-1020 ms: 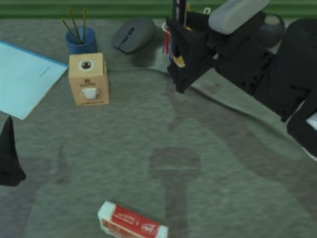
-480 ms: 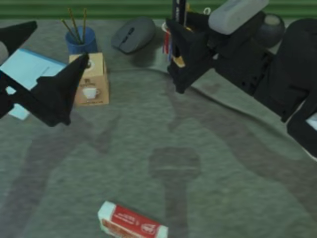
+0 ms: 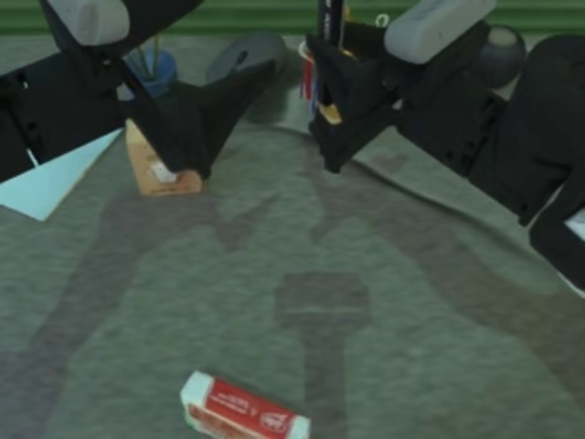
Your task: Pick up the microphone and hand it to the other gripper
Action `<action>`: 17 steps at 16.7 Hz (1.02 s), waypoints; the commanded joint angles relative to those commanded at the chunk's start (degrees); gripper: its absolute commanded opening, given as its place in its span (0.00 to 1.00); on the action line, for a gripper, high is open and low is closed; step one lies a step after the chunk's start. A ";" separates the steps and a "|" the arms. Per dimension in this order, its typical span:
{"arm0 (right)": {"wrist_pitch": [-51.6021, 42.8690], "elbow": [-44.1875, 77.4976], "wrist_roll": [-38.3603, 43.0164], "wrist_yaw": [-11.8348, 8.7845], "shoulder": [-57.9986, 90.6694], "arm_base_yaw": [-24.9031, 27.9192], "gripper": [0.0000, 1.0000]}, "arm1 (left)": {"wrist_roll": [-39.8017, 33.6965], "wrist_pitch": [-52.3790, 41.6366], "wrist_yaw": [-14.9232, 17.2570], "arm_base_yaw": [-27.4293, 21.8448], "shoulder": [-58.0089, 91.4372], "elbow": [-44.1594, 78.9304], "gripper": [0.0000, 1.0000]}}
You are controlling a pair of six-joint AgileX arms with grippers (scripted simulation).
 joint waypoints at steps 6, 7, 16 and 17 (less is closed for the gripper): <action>0.00 0.00 0.00 0.00 0.00 0.00 0.00 | 0.00 0.10 0.10 0.01 0.44 0.19 1.00; 0.00 0.00 0.00 0.00 0.00 0.00 0.00 | 0.02 0.24 -0.28 -0.52 1.20 0.93 1.00; 0.00 0.00 0.00 0.00 0.00 0.00 0.00 | 0.48 2.56 -10.20 -10.94 18.88 16.17 1.00; 0.00 0.00 0.00 0.00 0.00 0.00 0.00 | 0.49 2.61 -10.59 -11.34 19.43 16.71 1.00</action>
